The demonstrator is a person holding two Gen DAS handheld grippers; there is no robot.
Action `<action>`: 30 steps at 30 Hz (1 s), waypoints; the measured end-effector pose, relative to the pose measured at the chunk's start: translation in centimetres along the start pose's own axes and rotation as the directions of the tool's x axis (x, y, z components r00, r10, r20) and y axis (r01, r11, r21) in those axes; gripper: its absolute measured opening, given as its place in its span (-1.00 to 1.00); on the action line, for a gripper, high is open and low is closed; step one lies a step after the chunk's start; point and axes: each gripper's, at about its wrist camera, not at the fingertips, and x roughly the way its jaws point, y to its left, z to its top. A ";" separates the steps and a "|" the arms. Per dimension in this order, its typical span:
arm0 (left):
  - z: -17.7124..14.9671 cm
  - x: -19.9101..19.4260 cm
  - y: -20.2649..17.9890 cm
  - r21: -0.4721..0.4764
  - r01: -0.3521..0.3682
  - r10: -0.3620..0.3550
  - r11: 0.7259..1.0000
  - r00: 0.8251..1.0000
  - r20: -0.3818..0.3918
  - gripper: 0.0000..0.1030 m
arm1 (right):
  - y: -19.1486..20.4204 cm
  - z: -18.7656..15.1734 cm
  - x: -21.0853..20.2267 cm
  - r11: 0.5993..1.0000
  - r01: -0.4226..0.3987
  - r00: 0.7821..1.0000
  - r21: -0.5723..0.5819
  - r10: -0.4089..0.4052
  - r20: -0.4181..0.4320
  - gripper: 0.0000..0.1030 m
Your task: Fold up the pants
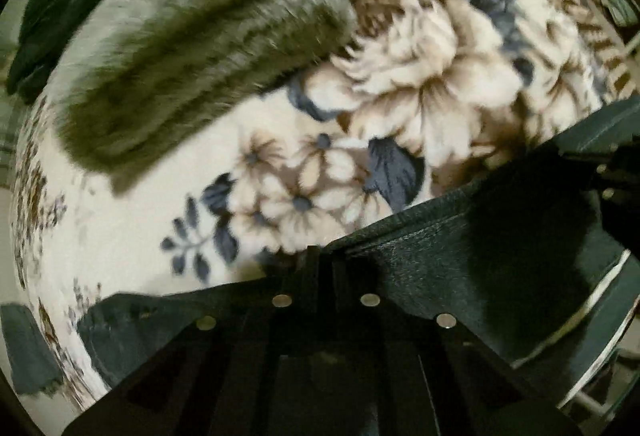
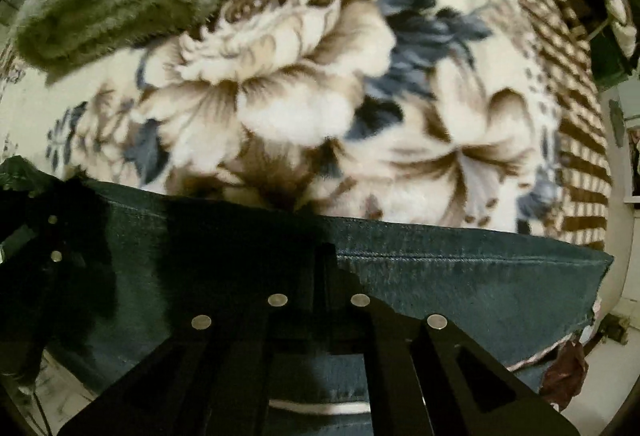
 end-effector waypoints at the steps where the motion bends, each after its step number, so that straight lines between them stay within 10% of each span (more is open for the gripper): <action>1: -0.4 -1.1 0.2 -0.025 0.001 -0.001 1.000 1.000 0.011 -0.95 | -0.3 -0.7 -0.7 1.000 0.002 1.000 0.001 -0.002 0.015 -0.95; 12: -9.3 -9.0 -0.2 -0.258 0.028 -0.015 0.966 0.999 0.052 -0.96 | 1.5 -11.9 -10.4 0.999 -0.001 0.985 0.043 -0.006 0.172 -1.00; 20: -19.7 -7.9 -3.0 -0.379 0.035 -0.070 0.925 0.995 -0.078 -0.96 | 0.3 -22.5 -5.3 0.992 -0.057 0.998 0.113 0.057 -0.002 -1.00; 30: -25.6 -2.3 -6.0 -0.425 -0.009 -0.100 0.905 0.967 -0.233 -0.85 | -3.4 -25.1 -3.1 0.943 -0.140 0.983 0.302 0.168 -0.069 -0.91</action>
